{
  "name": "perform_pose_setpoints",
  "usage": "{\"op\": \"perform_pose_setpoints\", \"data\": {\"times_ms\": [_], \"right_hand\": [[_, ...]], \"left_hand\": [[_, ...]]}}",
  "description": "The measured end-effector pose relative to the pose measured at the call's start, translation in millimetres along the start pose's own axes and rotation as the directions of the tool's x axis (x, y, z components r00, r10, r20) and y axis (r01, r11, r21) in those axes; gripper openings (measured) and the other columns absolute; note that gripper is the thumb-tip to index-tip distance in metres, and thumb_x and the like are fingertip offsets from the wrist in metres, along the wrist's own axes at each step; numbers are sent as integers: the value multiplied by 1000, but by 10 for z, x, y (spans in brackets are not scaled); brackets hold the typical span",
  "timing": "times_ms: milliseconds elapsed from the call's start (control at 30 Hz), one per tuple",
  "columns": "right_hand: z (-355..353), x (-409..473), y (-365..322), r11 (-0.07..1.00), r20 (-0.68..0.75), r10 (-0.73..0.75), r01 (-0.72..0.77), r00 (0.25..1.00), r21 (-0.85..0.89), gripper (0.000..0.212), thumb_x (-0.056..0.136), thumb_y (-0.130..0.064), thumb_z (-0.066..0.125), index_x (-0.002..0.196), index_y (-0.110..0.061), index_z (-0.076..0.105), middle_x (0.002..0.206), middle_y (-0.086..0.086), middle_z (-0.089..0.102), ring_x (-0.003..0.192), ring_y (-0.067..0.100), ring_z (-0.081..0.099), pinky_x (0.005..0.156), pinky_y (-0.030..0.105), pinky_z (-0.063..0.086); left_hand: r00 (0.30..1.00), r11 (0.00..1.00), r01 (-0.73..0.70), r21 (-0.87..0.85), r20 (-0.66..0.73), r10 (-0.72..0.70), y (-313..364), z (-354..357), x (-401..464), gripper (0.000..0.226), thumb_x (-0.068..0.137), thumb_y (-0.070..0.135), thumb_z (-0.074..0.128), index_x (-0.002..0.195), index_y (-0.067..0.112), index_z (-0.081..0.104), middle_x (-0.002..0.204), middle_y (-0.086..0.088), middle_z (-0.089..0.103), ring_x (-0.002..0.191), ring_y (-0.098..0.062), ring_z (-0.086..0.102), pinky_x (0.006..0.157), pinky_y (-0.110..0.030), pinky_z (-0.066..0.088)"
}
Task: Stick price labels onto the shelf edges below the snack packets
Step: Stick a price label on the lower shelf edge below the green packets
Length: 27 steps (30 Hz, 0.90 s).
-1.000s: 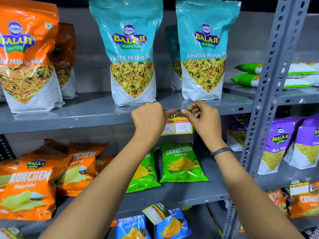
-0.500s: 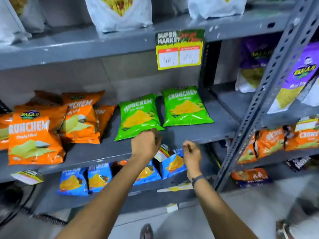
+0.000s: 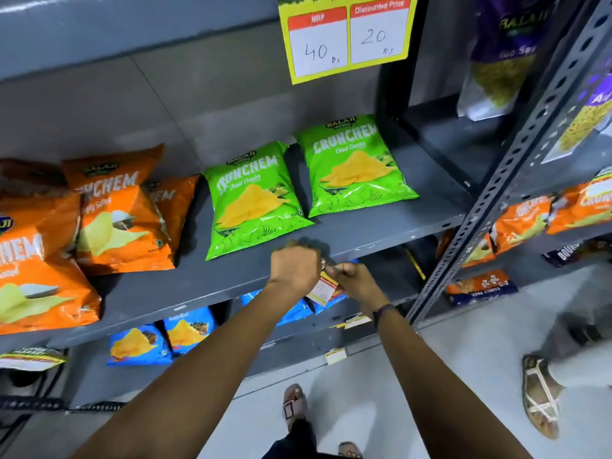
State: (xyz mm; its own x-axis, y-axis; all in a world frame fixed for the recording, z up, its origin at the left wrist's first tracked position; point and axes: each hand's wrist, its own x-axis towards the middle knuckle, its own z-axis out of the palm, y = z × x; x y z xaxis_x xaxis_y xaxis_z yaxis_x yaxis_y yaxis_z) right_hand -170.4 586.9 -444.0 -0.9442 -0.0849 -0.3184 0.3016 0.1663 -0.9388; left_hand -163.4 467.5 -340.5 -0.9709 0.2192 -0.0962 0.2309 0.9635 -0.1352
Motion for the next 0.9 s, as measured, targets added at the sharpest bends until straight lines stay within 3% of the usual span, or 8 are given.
{"op": "perform_pose_setpoints", "data": {"times_ms": [133,200,267,333,433,533,700,900], "right_hand": [[-133,-121,-157,951,-19,-102,92,995,-297,32,86,-19,63,56,-19,53,55,1,53,52,3,47,50,12,35],[-160,-215,-218,873,-54,-204,157,977,-461,27,85,-27,65,61,-19,54,62,5,57,61,16,52,54,23,37],[-156,-278,-251,729,-102,-320,176,942,-661,26,82,-33,65,63,-18,56,72,12,64,73,28,57,62,31,39],[-128,-296,-242,565,-103,-446,190,889,-803,21,77,-34,67,67,-15,64,78,10,69,82,29,61,70,36,44],[-60,-271,-220,237,-25,-497,109,867,-965,29,62,-46,63,56,-18,62,59,0,65,66,23,64,67,32,33],[-19,-219,-219,71,1,-512,44,859,-997,27,52,-39,78,53,-19,60,55,-3,64,61,19,63,63,31,25],[3,-197,-298,53,16,-547,53,837,-997,31,45,-37,84,51,-20,59,53,-2,64,57,17,63,63,27,38],[-87,-262,-371,148,12,-607,127,795,-981,34,52,-44,83,54,-19,60,54,-1,63,58,21,65,58,24,50]], "left_hand": [[999,993,43,-106,17,-42,-7,54,-109,27,98,24,42,104,11,65,111,-9,67,108,-29,59,81,-35,52],[999,991,48,-127,-6,-49,-10,112,-192,28,99,27,40,106,14,64,112,-7,66,108,-28,59,79,-34,52],[998,992,62,-111,-3,-63,-35,193,-252,27,99,30,41,109,17,63,113,-5,66,106,-27,61,77,-33,52],[993,994,103,-42,70,-100,-52,259,-285,25,98,29,45,107,17,65,110,-4,69,102,-26,66,77,-30,53],[981,992,108,63,154,-116,-36,301,-300,20,97,19,49,102,15,68,109,-5,72,100,-26,68,80,-29,53],[982,991,93,93,158,-107,-25,292,-261,22,95,9,49,106,13,68,114,-5,71,105,-25,67,83,-30,53],[982,991,112,71,142,-121,-16,284,-208,24,93,5,50,106,12,68,114,-6,71,106,-26,67,83,-30,53],[986,989,130,70,95,-136,-46,247,-214,20,91,6,53,102,13,69,109,-7,72,101,-28,69,80,-30,53]]}}
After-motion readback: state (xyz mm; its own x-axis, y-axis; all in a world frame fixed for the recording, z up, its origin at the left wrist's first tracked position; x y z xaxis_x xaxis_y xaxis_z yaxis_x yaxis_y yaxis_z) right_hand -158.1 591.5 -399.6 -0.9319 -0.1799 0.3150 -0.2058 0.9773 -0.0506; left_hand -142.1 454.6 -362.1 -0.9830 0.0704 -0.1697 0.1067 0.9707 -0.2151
